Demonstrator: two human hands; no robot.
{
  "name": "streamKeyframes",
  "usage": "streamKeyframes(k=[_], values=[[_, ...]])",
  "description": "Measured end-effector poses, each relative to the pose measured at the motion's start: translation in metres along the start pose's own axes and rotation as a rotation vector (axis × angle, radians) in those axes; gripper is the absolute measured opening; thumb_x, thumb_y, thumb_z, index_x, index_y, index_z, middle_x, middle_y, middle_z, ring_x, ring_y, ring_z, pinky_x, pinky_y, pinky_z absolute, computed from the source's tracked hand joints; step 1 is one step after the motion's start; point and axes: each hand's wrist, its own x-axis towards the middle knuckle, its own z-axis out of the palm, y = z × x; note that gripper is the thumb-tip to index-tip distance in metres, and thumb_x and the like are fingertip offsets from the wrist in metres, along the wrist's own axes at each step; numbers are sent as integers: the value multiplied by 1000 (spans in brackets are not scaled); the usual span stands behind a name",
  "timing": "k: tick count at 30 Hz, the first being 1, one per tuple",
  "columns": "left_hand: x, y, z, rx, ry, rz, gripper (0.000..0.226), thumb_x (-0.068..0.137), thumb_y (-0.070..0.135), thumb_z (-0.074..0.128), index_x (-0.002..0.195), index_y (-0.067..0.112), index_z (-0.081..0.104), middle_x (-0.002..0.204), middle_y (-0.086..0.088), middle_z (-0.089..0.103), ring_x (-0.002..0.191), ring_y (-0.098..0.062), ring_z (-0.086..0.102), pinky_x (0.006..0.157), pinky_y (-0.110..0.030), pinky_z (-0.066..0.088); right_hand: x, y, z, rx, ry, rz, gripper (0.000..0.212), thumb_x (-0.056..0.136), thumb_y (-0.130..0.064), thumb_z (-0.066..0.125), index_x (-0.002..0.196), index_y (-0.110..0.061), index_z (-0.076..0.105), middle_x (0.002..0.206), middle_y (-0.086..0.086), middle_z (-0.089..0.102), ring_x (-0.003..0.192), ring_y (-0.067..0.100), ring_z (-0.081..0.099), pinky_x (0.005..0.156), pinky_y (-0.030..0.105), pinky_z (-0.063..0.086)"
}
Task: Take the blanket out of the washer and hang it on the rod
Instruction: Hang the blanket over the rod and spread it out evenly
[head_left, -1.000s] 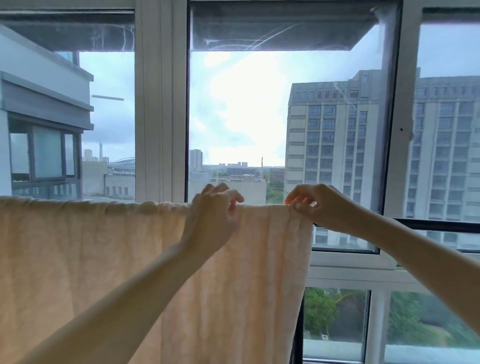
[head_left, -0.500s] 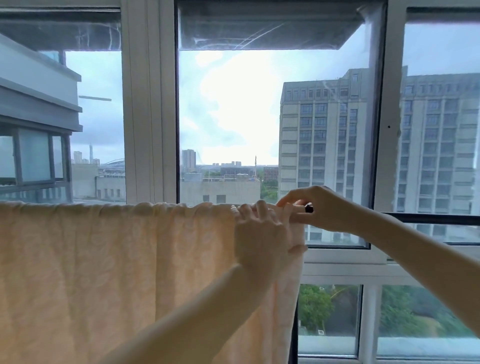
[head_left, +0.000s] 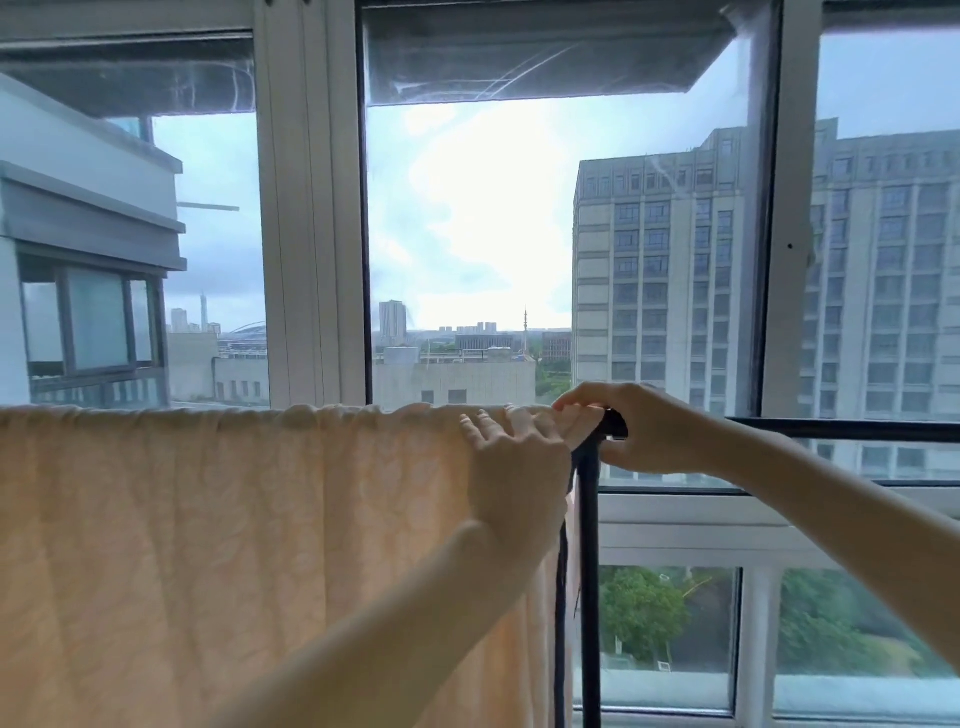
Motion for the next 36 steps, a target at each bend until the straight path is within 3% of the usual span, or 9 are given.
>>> streamKeyframes(k=[4,8,12,18,22,24,28,34,36], values=[[-3,-16,-12,-367,-55,85,31,96,13,48,125,11,57,139,-15,52,128,-41,47,105,-54,40,3,-2,2,4,13,-45,43,83,-15,70,123,-27,57,101,-13,65,88,3,62,78,19,51],[3,-40,-22,-773,-59,12,13,97,16,52,94,12,64,75,-1,64,59,-11,59,56,-23,54,12,-6,-2,87,6,-68,26,88,-27,66,113,-27,64,98,-20,64,87,-6,61,75,12,49],[19,-63,-25,-937,-88,-98,14,98,12,51,90,13,61,76,-1,63,63,-10,58,51,-12,47,24,-9,0,133,9,-48,27,91,-20,61,117,-21,61,97,-9,65,85,2,64,73,16,54],[32,-93,-19,-1131,-149,-290,14,97,20,54,91,15,65,89,-5,66,88,-22,63,84,-39,56,45,-28,11,111,-39,-62,31,87,-31,66,116,-20,59,98,-10,60,88,8,61,74,23,54],[35,-103,-17,-1307,-212,-382,15,97,17,55,89,10,66,96,-19,68,93,-35,67,83,-49,57,60,-41,24,75,-59,-134,26,84,-23,69,107,-15,60,95,-1,63,83,12,56,71,27,46],[36,-109,-15,-1335,-223,-390,15,97,17,55,90,9,66,96,-19,69,93,-35,68,83,-49,57,67,-45,26,61,-74,-127,12,85,-18,68,82,-17,57,77,-1,57,68,9,48,61,23,37],[37,-121,-11,-1181,-142,-238,13,92,24,63,92,12,69,90,-7,70,84,-20,68,78,-31,59,77,-50,26,25,15,-150,35,91,-13,58,62,-25,42,63,-7,47,58,6,41,56,20,31],[33,-136,2,-892,-145,-18,48,93,52,49,74,13,71,60,0,60,54,-11,58,62,-25,50,74,-41,20,73,88,-191,17,91,-3,56,97,-19,61,78,-10,62,68,8,59,62,24,50],[34,-140,9,-839,-125,-8,35,94,41,56,81,13,75,66,1,66,60,-10,62,69,-24,54,70,-37,13,106,95,-187,25,90,3,54,98,-19,59,76,-6,63,62,12,59,55,22,48]])
